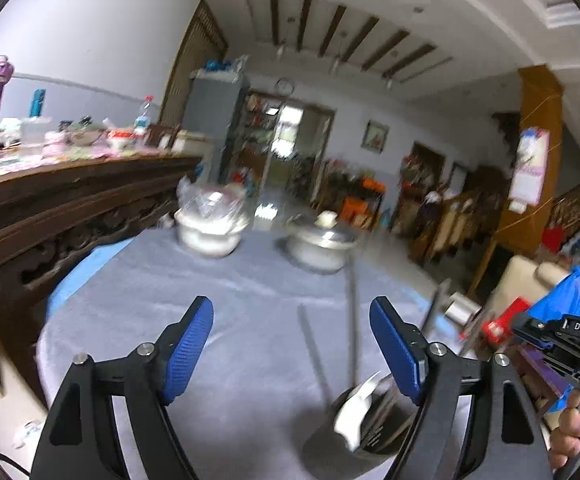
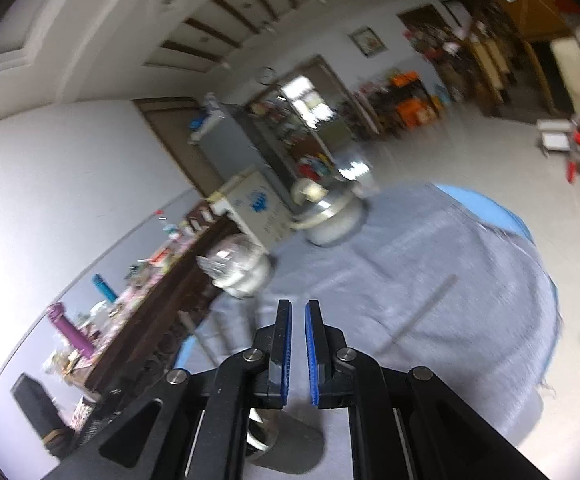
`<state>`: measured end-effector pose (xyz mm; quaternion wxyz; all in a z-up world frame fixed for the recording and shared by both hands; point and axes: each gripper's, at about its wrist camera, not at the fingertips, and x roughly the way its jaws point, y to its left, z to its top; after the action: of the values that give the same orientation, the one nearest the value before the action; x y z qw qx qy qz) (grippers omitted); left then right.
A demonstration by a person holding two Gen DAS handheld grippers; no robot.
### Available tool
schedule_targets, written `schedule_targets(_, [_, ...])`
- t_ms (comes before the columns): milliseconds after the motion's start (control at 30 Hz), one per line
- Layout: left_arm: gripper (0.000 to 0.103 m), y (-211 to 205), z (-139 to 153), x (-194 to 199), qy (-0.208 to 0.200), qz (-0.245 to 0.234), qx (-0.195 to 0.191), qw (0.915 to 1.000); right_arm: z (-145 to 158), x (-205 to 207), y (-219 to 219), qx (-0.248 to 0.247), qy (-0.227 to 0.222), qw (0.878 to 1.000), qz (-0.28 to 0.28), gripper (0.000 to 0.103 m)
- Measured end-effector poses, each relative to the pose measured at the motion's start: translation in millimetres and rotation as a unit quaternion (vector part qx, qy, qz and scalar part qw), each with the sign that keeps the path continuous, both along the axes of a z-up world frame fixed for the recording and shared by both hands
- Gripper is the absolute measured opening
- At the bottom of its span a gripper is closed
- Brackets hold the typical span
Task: Organize utensils
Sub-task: 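Move both open grippers back over the two remaining chopsticks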
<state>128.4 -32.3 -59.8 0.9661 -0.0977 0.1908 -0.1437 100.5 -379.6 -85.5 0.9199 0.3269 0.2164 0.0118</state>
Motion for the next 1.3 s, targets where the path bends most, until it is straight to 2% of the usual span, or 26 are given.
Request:
schedule_targets(100, [0.082,10,-14,6,0.043,0.005,0.01,0.999,-25,2,-15,0.045,0.033,0.998,-0.005,0.01])
schedule_targets(233, [0.082,24,-39,20,0.104,0.027,0.022,0.9939,-49,1,-23,0.057,0.072,0.996,-0.014,0.01])
schedule_targets(367, [0.082,36,-57,25,0.141,0.051,0.028,0.9883,-70,3,-21,0.064,0.104,0.992,-0.007,0.01])
schedule_targets(667, [0.082,36,-85,30,0.172,0.046,0.076,0.9811,-98,18,-9,0.063,0.143,0.988,0.009,0.01])
schedule_targets(833, [0.082,35,-85,30,0.169,0.039,0.079,0.9816,-102,23,-7,0.058,0.149,0.987,0.009,0.011])
schedule_targets(967, [0.082,33,-92,33,0.174,0.033,0.088,0.9803,-108,26,-4,0.064,0.154,0.986,0.008,0.026])
schedule_targets(1300, [0.082,43,-102,38,0.19,0.039,0.076,0.9781,-113,37,12,0.044,0.166,0.985,0.02,0.026])
